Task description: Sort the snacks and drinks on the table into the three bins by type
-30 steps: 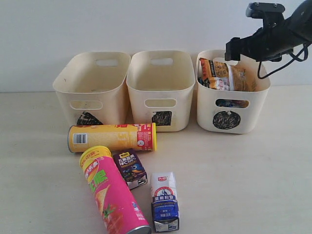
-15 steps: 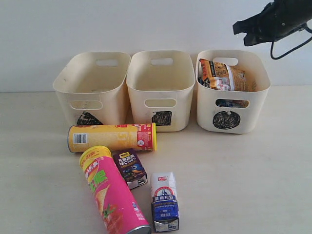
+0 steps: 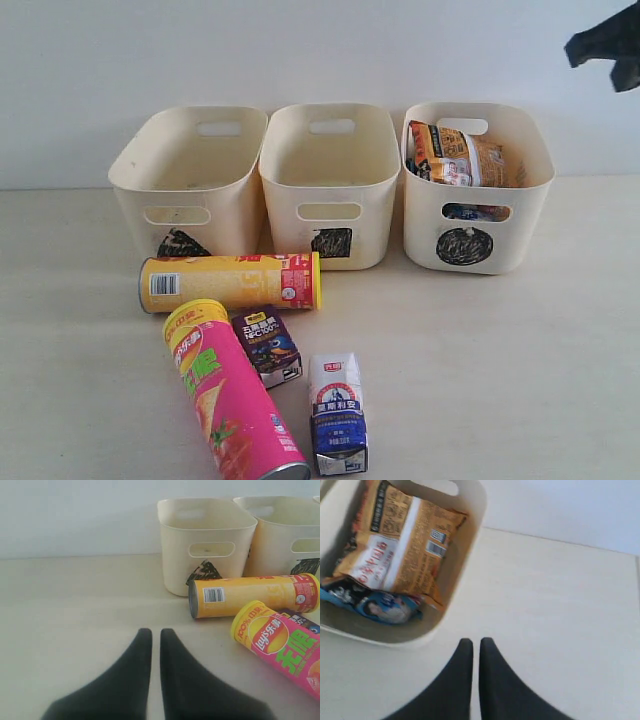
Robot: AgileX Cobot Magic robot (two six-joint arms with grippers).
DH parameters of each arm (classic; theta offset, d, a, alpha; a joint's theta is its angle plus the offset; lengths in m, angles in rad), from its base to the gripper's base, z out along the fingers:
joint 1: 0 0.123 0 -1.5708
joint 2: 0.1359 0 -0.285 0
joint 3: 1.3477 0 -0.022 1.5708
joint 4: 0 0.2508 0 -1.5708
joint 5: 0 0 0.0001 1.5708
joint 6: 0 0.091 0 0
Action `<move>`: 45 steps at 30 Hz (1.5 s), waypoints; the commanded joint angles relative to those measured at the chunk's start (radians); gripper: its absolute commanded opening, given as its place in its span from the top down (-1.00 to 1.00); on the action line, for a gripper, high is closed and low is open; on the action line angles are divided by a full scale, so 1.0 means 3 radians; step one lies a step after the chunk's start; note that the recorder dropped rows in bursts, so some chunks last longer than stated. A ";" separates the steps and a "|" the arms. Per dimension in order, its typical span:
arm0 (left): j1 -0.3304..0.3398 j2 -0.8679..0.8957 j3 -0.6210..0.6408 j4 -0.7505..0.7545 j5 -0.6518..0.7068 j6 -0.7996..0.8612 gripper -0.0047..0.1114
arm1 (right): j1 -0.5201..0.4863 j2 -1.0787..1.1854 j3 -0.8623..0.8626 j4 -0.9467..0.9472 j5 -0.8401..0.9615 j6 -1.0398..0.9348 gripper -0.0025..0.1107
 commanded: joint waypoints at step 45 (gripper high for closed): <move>-0.0001 -0.0014 0.0011 -0.0026 -0.0022 0.0016 0.82 | -0.0024 -0.4657 0.3739 -0.0709 -0.1195 0.0636 0.96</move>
